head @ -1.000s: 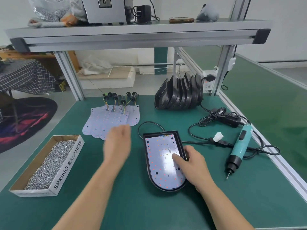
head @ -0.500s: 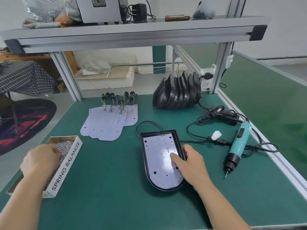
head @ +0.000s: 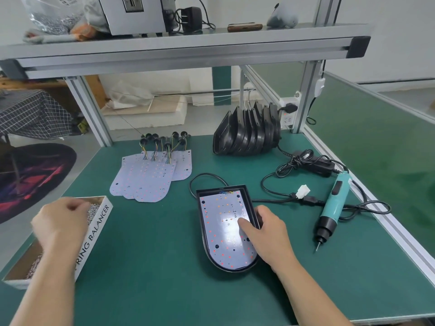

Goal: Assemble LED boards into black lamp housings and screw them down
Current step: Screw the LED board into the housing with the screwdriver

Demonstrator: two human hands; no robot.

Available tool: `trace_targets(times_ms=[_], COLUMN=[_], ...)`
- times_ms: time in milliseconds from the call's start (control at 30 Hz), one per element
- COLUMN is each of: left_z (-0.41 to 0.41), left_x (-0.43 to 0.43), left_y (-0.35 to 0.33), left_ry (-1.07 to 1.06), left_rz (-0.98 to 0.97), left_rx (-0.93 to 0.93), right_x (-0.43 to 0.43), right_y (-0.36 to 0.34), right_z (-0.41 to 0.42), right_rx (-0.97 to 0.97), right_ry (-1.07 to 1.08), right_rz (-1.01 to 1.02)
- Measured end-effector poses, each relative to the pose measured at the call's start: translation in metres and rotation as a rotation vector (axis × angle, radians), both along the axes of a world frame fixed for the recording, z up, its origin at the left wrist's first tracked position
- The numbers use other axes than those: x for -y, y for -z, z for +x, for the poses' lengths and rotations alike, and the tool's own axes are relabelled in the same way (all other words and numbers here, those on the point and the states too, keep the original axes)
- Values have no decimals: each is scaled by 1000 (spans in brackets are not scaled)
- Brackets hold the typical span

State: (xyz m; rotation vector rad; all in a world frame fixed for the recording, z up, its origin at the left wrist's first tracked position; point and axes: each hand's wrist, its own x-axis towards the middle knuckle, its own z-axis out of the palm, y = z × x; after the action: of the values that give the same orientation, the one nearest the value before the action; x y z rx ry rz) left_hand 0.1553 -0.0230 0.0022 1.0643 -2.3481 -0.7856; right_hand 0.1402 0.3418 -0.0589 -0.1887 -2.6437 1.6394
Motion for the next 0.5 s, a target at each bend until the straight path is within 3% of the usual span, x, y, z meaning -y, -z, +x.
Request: trace_targets(times_ms=[100, 167, 367, 500], left_z=[-4, -12, -28, -25], left_x=[-81, -140, -227, -224], left_y=[-16, -16, 19, 34], left_ry=[344, 618, 1069, 1114], left_rz=[388, 537, 38, -55], left_rx=[-268, -239, 30, 71], right_x=[1, 1, -2, -3], right_y=[-1, -1, 0, 1], right_z=[-4, -6, -6, -18], right_rx=[43, 80, 89, 108], right_ry=[23, 27, -7, 13], right_rz=[-44, -64, -44, 3])
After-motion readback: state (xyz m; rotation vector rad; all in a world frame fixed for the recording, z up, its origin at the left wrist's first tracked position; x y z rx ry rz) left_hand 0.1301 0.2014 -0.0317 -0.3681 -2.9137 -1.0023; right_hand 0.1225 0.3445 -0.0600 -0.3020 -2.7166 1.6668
